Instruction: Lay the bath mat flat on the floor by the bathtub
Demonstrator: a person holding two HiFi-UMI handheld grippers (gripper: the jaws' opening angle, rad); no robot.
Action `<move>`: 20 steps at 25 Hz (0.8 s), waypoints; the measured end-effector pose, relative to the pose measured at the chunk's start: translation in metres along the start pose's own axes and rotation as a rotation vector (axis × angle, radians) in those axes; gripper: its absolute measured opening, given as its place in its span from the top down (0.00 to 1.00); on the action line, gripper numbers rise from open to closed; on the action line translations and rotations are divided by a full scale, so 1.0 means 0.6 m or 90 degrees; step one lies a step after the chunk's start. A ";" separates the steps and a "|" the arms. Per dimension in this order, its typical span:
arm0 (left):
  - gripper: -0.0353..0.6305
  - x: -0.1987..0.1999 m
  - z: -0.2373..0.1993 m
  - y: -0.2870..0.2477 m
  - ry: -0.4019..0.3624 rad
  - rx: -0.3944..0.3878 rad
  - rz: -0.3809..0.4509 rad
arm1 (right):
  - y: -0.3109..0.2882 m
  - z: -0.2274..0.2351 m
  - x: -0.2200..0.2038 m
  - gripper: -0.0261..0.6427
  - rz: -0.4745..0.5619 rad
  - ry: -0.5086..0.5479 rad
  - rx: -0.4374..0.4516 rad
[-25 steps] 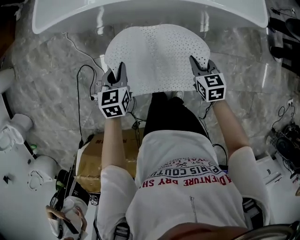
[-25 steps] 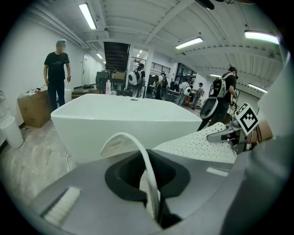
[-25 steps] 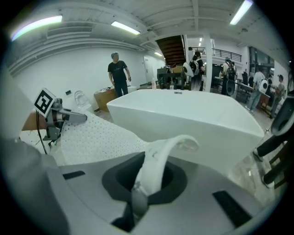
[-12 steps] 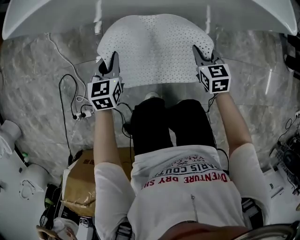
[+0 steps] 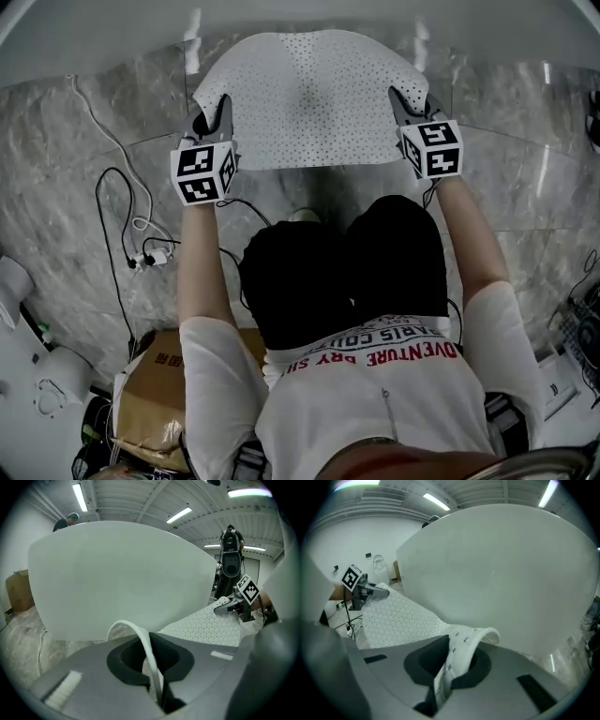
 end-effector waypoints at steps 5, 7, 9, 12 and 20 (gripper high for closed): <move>0.92 -0.057 0.009 -0.040 0.006 -0.001 -0.013 | -0.038 0.021 -0.055 0.94 -0.036 0.009 -0.003; 0.92 -0.083 0.007 -0.052 0.016 0.000 -0.030 | -0.046 0.033 -0.079 0.94 -0.059 0.008 -0.004; 0.92 -0.114 0.008 -0.065 0.018 -0.003 -0.054 | -0.053 0.044 -0.107 0.94 -0.089 0.011 -0.003; 0.92 -0.156 0.010 -0.087 0.016 -0.009 -0.083 | -0.072 0.060 -0.151 0.94 -0.137 0.020 -0.002; 0.92 -0.253 0.001 -0.131 0.017 0.010 -0.155 | -0.118 0.132 -0.241 0.94 -0.225 -0.005 -0.039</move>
Point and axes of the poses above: the fingertips, and each gripper's own axes: y backward along the fingers, z to its right, x out of its top, the point moved 1 cm from there along y, backward along the fingers, and after that the axes turned 13 degrees about -y, right-handed, at the moved point
